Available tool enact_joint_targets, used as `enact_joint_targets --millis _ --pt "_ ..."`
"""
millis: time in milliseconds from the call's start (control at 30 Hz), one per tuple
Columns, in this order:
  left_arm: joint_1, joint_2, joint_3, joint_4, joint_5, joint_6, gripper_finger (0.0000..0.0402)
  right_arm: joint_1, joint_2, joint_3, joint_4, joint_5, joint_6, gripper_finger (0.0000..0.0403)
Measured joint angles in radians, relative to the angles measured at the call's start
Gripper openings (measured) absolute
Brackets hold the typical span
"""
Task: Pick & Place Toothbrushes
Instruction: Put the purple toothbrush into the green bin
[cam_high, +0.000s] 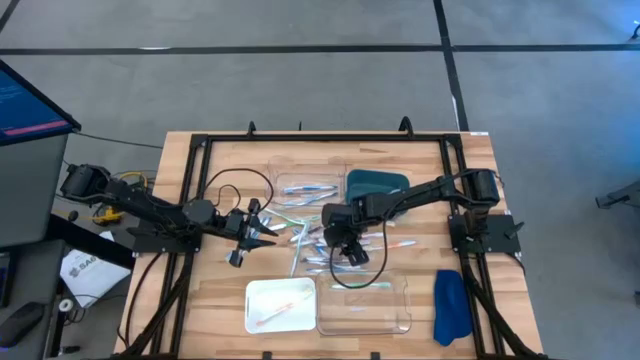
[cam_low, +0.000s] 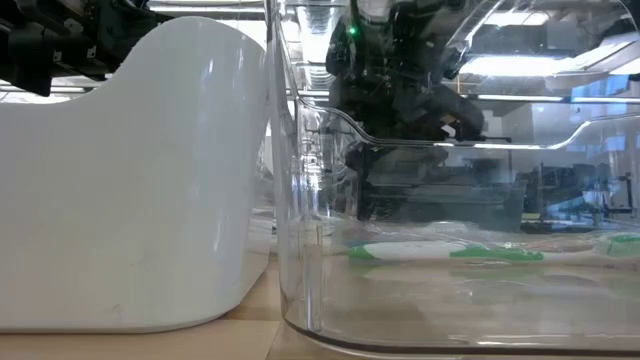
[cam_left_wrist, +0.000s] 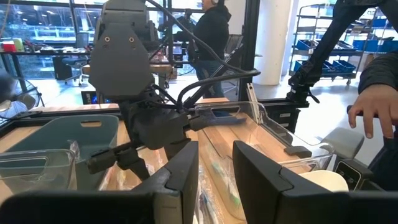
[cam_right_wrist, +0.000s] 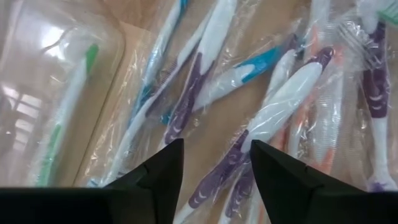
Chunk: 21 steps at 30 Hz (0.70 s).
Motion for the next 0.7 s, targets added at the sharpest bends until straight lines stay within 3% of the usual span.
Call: enact_joint_targets --millis 700 --pt "0.0 0.0 0.0 -0.009 -0.014 0.006 0.0094 0.002 0.0 0.0 0.0 0.011 0.0 0.0172"
